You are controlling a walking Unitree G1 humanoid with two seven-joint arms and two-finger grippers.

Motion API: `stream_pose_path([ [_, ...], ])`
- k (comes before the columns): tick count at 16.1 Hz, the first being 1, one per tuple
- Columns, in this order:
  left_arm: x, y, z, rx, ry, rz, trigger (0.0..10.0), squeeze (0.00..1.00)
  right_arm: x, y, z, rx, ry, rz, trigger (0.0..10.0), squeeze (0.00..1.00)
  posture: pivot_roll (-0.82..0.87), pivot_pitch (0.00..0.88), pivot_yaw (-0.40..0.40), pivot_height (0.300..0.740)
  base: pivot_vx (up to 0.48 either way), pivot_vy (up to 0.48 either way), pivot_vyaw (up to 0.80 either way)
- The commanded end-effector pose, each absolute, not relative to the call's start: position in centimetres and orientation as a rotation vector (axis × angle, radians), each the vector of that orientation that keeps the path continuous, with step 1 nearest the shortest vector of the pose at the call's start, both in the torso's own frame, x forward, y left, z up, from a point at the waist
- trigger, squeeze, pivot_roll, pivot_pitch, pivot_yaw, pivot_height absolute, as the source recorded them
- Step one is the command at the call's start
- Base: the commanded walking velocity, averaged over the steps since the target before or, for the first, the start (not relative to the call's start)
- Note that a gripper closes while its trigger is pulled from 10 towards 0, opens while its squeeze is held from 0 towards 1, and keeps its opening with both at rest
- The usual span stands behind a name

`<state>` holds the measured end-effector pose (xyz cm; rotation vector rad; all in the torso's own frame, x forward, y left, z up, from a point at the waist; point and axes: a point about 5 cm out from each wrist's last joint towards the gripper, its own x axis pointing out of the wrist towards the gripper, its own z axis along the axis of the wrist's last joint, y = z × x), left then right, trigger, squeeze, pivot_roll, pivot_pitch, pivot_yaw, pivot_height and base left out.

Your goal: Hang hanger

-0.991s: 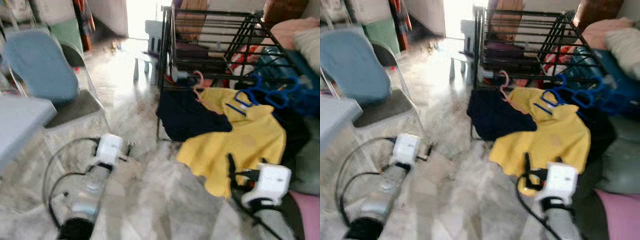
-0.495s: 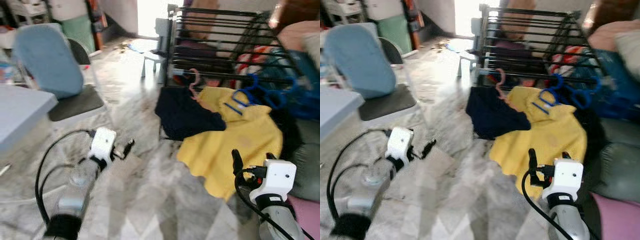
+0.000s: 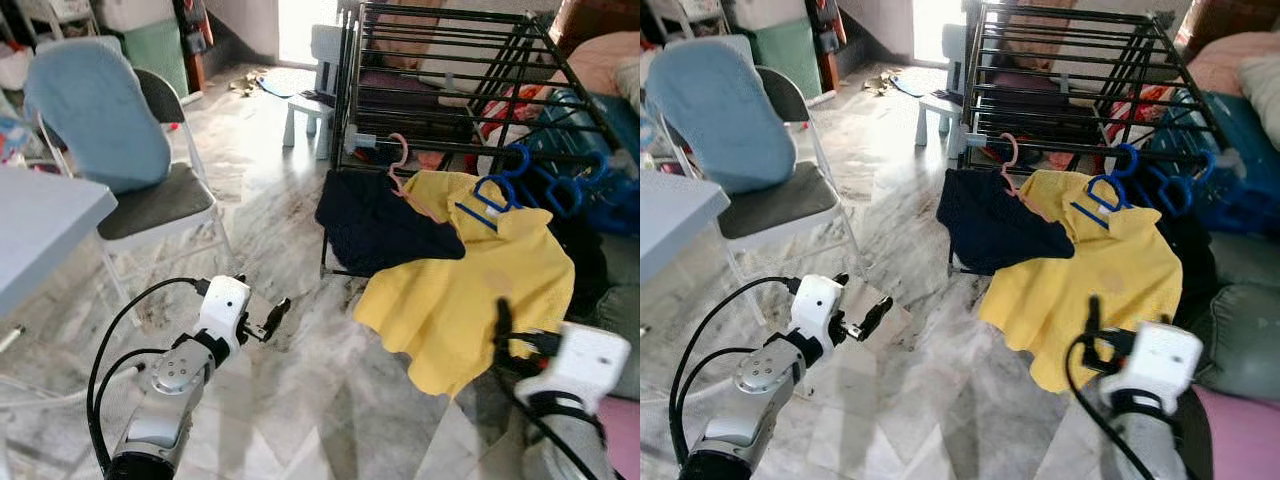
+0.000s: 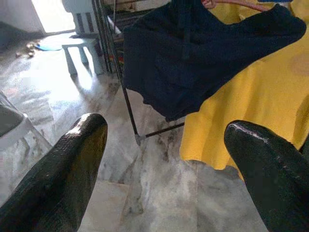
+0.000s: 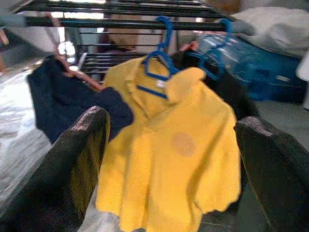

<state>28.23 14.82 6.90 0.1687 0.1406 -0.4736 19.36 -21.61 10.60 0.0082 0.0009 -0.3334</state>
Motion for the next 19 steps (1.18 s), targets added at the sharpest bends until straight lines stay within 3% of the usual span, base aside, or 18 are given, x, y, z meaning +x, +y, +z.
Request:
stream_pose_path([
  [1, 28.7, 15.0, 7.2, 0.175, 0.131, -0.465, 10.0, 0.0, 18.8, -21.9, 10.7, 0.016, 0.002, -0.367, 10.0, 0.0, -0.01, 0.0, -0.019, 0.74, 0.0, 0.0, 0.0],
  [4, 28.9, 14.9, 6.1, 0.106, 0.188, -0.479, 10.0, 0.0, 17.6, -21.6, 9.4, 0.016, 0.062, -0.366, 10.0, 0.0, -0.03, 0.0, -0.021, 0.74, 0.0, 0.0, -0.41],
  [8, 30.0, 13.7, 6.8, 0.099, 0.161, -0.552, 10.0, 0.0, 19.1, -21.8, 10.3, 0.011, 0.02, -0.351, 10.0, 0.0, -0.03, 0.0, -0.008, 0.74, 0.0, 0.0, -0.8],
  [16, 29.7, 12.7, 6.6, 0.054, 0.165, -0.602, 10.0, 0.0, 19.2, -22.0, 10.2, 0.0, 0.03, -0.342, 10.0, 0.0, -0.04, 0.0, -0.012, 0.74, 0.326, 0.0, -0.13],
  [19, 29.8, 12.3, 6.7, 0.043, 0.164, -0.612, 10.0, 0.0, 19.4, -22.1, 10.3, -0.007, 0.028, -0.338, 10.0, 0.0, -0.05, 0.0, -0.017, 0.74, 0.48, 0.0, -0.8],
])
